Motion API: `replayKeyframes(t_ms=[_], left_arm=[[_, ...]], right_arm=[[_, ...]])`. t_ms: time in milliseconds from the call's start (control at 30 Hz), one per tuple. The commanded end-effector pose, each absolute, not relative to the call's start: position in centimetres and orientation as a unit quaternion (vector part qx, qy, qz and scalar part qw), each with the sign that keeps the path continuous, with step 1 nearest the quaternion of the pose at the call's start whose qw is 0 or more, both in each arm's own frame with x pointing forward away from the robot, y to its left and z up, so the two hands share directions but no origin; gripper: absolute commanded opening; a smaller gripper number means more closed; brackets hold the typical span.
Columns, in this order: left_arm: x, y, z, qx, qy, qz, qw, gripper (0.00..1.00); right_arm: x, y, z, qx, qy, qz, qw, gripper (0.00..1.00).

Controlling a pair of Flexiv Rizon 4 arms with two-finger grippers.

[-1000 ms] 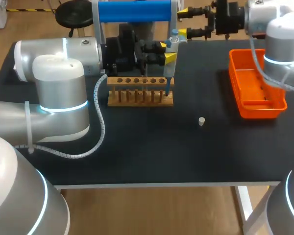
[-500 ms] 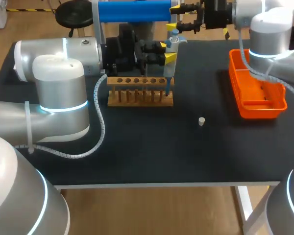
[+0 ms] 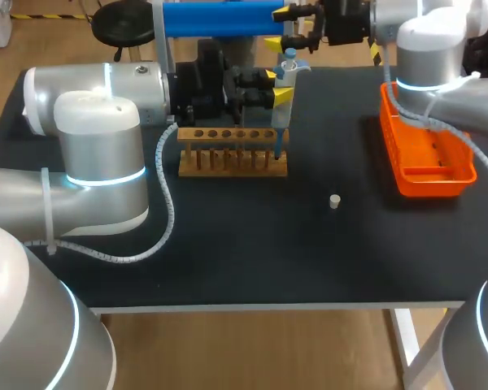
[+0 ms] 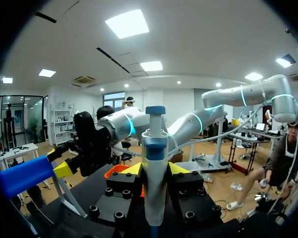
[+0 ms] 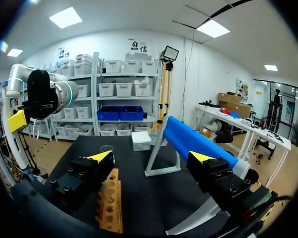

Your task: Invert the test tube, pick up the pipette, mount the tip to pipette, aspirate from beaker and dispense into the tube, eject the tip, return the pipette, and cap with the stopper.

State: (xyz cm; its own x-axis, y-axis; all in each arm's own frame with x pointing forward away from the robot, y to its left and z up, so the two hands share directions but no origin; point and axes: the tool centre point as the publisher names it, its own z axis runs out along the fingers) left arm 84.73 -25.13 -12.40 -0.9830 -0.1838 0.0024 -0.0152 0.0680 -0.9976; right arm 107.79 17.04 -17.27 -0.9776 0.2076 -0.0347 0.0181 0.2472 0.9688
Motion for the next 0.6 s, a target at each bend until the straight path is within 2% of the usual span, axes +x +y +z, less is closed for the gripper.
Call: replayKeyframes(t_ms=[33,600], left_arm=[[84.7,-25.2,-12.3,-0.069,0.728,-0.679,0.063,0.0],[84.7,-25.2,-12.3,-0.069,0.728,-0.679,0.063,0.0]], right_arm=[[107.8,17.4,-17.1,0.076,0.787,0.607,0.08,1.0],[106.7,17.1,-15.7,0.078,0.785,0.609,0.085,1.0]])
